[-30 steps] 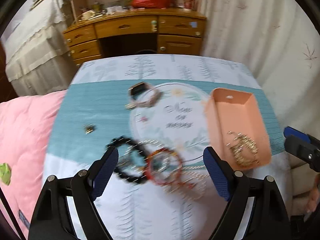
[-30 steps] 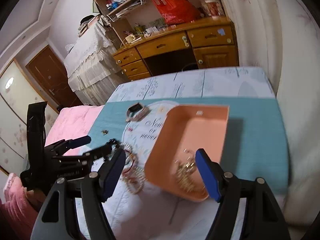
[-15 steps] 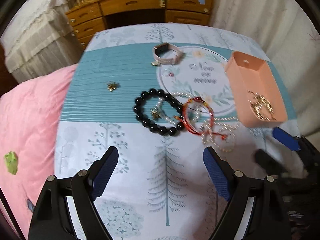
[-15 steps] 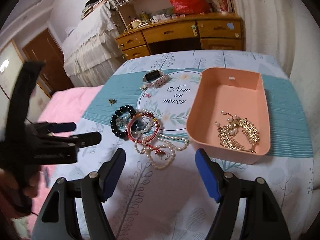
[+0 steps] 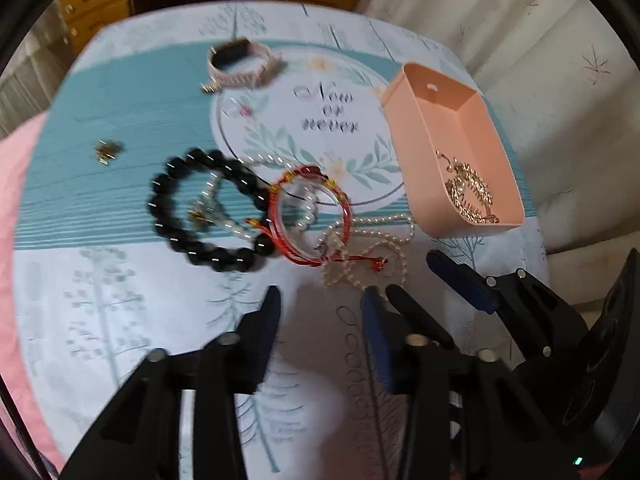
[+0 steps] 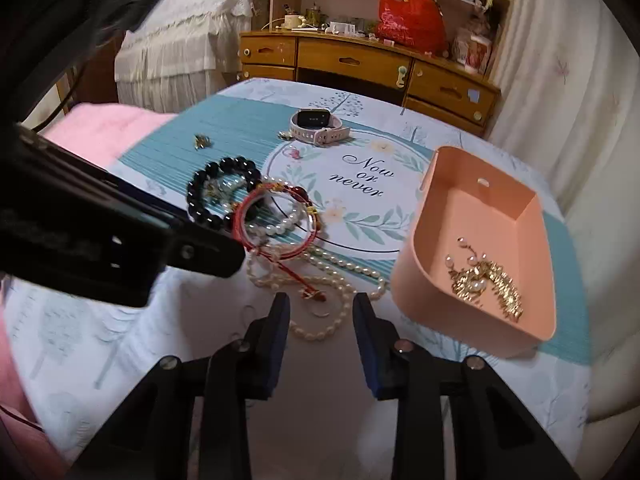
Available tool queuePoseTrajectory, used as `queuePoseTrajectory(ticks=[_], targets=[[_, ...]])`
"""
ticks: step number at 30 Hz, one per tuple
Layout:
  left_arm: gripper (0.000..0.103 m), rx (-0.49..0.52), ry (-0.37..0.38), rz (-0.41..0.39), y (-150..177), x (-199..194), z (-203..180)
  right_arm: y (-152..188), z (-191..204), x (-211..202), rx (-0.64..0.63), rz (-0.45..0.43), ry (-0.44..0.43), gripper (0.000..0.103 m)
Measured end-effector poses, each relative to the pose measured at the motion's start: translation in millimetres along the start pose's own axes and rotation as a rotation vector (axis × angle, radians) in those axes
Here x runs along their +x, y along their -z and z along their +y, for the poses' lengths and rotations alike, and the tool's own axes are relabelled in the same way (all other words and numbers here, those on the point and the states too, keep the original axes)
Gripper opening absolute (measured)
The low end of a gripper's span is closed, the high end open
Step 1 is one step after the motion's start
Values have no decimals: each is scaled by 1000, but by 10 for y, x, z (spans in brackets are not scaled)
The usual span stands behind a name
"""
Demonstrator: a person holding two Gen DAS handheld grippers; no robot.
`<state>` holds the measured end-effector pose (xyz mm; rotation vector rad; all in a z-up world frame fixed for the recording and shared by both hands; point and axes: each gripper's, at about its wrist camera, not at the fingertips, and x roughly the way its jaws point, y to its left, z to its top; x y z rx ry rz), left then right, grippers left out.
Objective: Organize jewelry
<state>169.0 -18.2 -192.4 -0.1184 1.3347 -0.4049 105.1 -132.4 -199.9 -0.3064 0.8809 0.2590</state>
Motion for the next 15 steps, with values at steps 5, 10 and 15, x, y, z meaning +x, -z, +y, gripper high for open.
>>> queuePoseTrajectory(ticks=[5,10,15], targets=[[32,31,-3,8,-30,126,-46,9,16,59,-26,3,-12,33],[26,45,-16,15,-65,207,-91,-36,-1,94,-32,7,-26,29],[23,54,-26,25,-122,288,-115,-43,-50,163,-36,27,-77,25]])
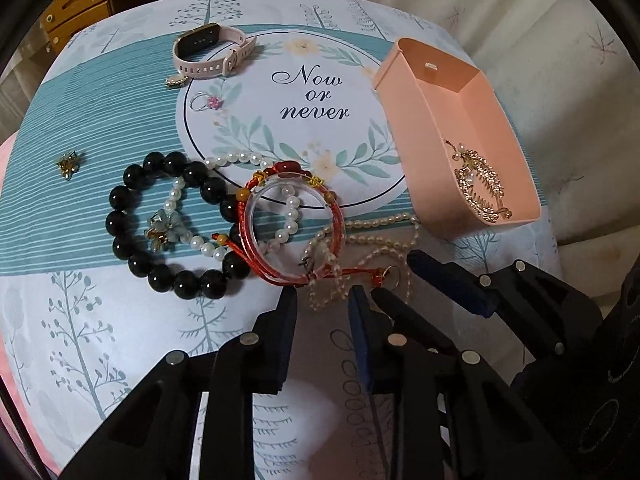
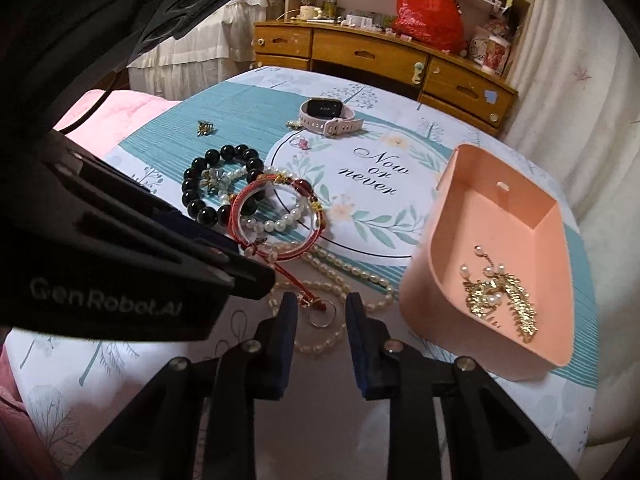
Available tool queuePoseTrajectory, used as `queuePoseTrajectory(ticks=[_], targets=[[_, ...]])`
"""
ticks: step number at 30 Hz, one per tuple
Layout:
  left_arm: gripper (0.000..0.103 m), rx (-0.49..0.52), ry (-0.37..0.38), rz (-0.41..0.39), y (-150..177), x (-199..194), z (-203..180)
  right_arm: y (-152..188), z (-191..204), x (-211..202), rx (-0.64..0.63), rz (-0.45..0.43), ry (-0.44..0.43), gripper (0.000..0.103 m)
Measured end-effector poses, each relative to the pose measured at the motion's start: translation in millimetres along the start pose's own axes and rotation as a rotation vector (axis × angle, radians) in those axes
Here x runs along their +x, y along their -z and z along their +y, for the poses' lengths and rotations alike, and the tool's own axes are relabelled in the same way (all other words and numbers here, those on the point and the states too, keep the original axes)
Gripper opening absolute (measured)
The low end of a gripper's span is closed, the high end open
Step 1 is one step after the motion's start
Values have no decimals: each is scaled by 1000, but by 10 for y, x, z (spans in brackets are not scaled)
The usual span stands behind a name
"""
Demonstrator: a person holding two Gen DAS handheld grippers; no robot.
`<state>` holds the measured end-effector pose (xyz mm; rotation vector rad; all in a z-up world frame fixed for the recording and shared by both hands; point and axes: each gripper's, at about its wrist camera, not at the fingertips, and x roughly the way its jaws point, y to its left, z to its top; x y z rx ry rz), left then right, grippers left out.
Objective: Organize jewelry
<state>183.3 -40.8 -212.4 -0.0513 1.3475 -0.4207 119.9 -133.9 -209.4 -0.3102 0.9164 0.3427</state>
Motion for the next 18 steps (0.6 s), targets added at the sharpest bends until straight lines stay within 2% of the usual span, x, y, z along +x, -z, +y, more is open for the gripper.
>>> queuePoseTrajectory(ticks=[7,12,14,18], targets=[[5,13,5,-6,-36,24,-15,-6,-20,26,-48,16,-42,25],[3,27,-18,-53,-55,-57,-27,-36,-35,54,-80,14,-66,24],[3,30,-5,-64,-66,-112,-15,-46,-31,75,-98,27,-65,8],[3,35,15,-85,-50,-255,21,-58,-52,73,-108,35,-77,7]])
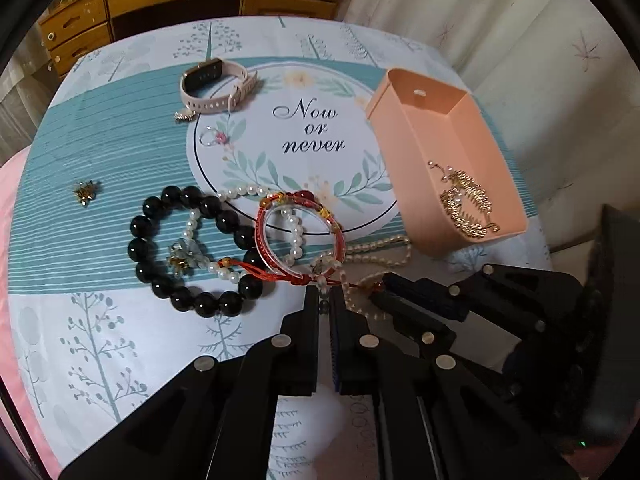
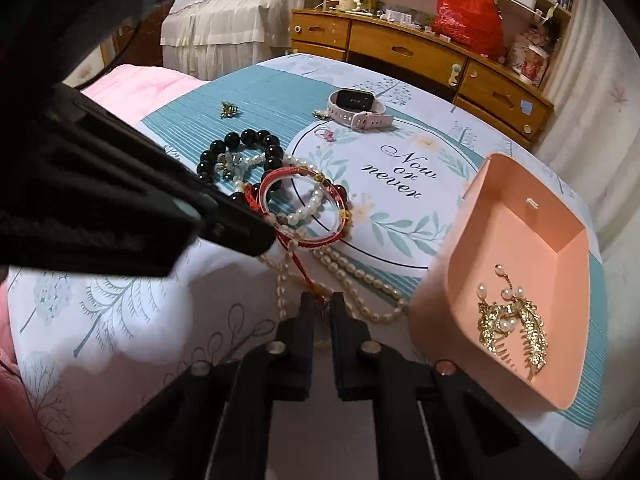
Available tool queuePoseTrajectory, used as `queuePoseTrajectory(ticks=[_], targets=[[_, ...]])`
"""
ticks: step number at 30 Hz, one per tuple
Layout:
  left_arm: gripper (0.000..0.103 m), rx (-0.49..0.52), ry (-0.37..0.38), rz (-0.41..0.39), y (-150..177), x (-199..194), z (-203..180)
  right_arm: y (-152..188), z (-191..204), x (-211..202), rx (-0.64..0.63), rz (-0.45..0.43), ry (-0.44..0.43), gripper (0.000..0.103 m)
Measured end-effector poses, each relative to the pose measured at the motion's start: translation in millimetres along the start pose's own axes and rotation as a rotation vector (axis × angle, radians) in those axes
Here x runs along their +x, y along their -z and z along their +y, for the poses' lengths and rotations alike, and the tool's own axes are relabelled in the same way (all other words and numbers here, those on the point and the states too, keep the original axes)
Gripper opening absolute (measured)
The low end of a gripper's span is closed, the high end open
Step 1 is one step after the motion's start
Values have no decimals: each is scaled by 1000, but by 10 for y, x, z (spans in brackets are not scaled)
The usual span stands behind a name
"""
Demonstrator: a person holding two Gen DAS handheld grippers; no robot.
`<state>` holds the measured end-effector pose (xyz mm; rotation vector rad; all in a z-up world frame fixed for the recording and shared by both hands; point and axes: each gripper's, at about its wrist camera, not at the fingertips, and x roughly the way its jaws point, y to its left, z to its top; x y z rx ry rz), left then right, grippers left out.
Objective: Organize jewelry
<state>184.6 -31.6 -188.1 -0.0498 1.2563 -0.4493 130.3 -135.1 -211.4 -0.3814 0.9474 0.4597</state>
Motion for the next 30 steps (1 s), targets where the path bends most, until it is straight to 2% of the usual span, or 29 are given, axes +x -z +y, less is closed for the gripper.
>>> queuePoseTrajectory(ticks=[5,13,18,23,30], targets=[[3,3,39,-44,30,-263,47,1,-68,-50,55,3,-14,7],[3,39,89,-137,-119,-660,-119,-47,-209,-252,186,-34,-36,7],[3,64,89,-166,-209,-889,-220,-87,-255,-447,233,-58,-28,7],[3,109,61,-190,-242,-1113,-313,-162,-293,-665,251,-89,-27,7],[3,141,70,-251,-301,-1548,-443,-319,-333,-986,220,-128,-7,7]])
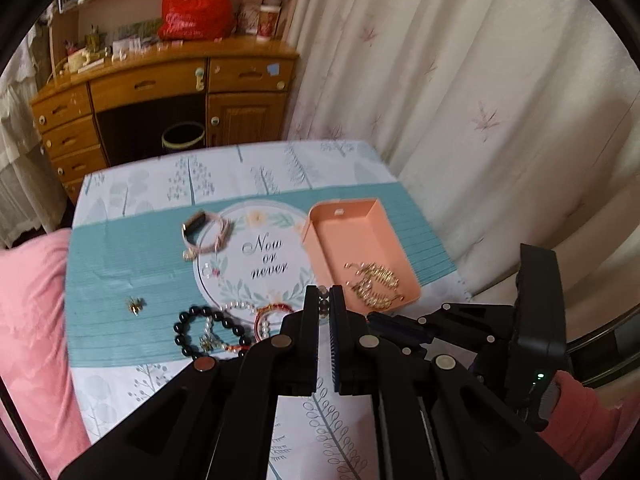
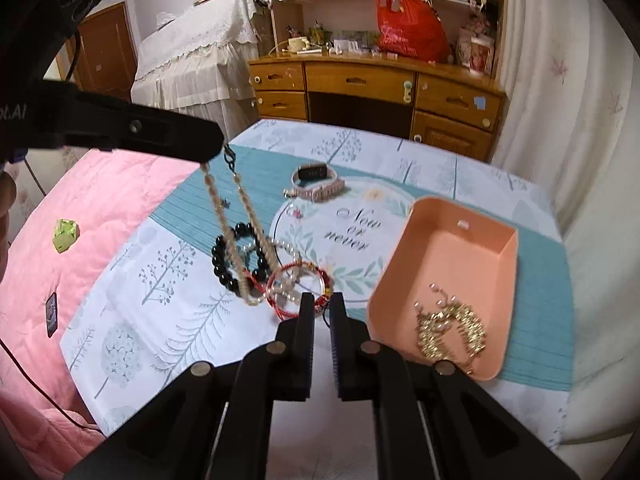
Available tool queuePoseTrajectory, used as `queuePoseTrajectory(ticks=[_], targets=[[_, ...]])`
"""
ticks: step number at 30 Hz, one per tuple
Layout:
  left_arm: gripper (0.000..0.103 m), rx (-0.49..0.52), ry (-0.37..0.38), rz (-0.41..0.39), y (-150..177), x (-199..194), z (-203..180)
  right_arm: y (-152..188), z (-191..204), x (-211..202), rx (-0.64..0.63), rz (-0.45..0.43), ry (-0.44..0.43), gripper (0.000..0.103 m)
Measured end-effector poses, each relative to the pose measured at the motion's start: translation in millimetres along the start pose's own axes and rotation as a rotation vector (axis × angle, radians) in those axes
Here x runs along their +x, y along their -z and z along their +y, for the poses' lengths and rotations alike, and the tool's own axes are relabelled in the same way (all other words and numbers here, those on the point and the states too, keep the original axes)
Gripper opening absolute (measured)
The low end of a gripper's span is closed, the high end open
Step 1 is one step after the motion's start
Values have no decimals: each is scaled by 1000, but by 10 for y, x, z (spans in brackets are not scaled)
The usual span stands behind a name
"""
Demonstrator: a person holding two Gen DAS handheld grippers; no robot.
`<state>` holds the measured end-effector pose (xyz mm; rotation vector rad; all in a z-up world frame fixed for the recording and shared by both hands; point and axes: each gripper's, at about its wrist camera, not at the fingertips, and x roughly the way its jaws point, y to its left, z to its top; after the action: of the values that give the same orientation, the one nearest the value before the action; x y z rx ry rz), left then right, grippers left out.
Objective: Organize jewelry
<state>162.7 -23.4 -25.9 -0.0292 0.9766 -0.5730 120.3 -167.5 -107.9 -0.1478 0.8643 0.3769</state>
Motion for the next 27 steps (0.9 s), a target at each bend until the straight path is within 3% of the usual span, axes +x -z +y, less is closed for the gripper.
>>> queuePoseTrajectory(ticks=[9,14,22,27], targets=[[3,60,35,-173,-425,-569,-262,-262,-78,-349,-5,-37,-20,7],[3,121,66,-277,-650,-723,-466,-389,-163,-573,-25,-104,-14,7],[3,184,100,-302,-994,-437,-744,-479,-553,-696,43,-155,31,7],[3,168,112,-260,-1045,34,-854,-359,-838,-545,157,-148,18,7]])
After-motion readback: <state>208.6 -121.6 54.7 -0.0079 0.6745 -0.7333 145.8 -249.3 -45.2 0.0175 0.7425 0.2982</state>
